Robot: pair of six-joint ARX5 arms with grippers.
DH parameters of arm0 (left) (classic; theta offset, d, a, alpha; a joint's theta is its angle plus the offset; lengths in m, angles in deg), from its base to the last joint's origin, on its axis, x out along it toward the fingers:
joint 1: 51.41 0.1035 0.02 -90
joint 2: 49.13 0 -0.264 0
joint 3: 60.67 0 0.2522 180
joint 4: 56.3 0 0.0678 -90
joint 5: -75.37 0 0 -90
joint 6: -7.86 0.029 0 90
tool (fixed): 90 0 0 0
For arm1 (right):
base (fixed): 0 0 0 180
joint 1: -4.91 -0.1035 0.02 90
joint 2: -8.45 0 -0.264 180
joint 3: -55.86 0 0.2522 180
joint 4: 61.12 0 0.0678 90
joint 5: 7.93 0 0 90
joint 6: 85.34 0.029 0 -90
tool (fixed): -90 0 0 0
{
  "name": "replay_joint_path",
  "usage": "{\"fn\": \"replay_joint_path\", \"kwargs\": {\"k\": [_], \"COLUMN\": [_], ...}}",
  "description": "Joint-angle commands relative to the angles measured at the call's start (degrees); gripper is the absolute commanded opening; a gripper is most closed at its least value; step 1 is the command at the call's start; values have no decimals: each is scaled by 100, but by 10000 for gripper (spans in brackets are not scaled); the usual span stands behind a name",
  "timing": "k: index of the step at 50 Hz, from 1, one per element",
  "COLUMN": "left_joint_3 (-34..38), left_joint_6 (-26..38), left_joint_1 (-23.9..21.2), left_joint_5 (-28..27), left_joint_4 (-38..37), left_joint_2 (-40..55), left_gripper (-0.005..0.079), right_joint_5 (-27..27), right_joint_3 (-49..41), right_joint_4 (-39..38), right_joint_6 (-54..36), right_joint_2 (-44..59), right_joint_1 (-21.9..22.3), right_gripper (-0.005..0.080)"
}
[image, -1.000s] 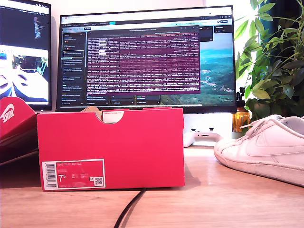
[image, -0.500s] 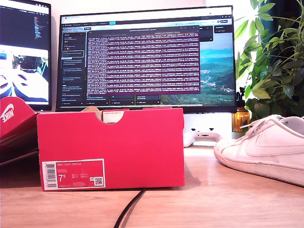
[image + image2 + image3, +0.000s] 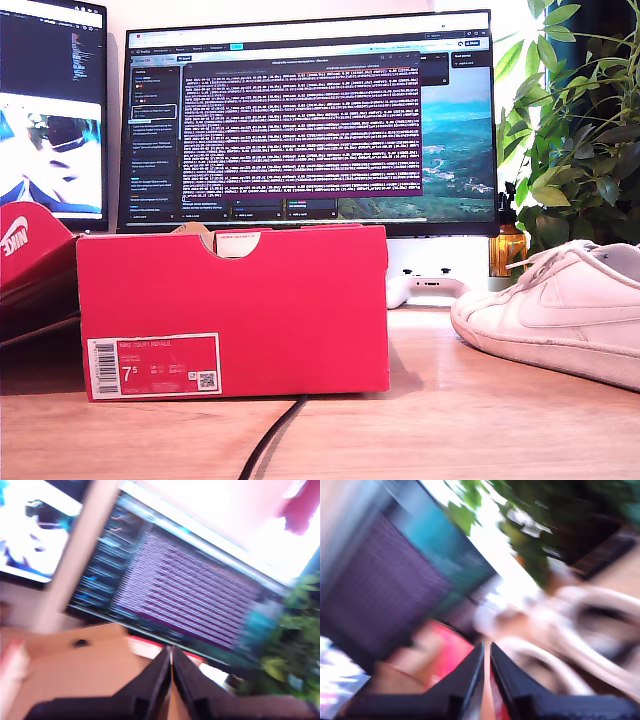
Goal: Pack the white shoes by picking the first shoe and placing it inside the red shoebox, left side, then picking and rotating the second shoe and placing it in the shoebox
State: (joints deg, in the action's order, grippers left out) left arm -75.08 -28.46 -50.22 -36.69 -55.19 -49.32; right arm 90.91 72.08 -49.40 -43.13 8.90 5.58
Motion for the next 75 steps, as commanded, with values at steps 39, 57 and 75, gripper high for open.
{"fn": "replay_joint_path", "kwargs": {"k": [39,57,75], "left_joint_3": [-2785,-2785,-2785], "left_joint_6": [6708,7044,7038], "left_joint_1": [-1056,-3338,-3886], "left_joint_5": [4,2374,3801], "left_joint_4": [-4376,-4470,-3488], "left_joint_2": [2826,4146,5661], "left_gripper": [-21,-21,-21], "right_joint_5": [1198,1226,1056], "right_joint_3": [2979,4251,5766], "right_joint_4": [804,2044,4325], "right_joint_6": [-2022,-2446,-3366], "right_joint_2": [3215,5274,6741], "right_joint_1": [-2,-367,-713], "right_gripper": [-13,-12,-11]}}
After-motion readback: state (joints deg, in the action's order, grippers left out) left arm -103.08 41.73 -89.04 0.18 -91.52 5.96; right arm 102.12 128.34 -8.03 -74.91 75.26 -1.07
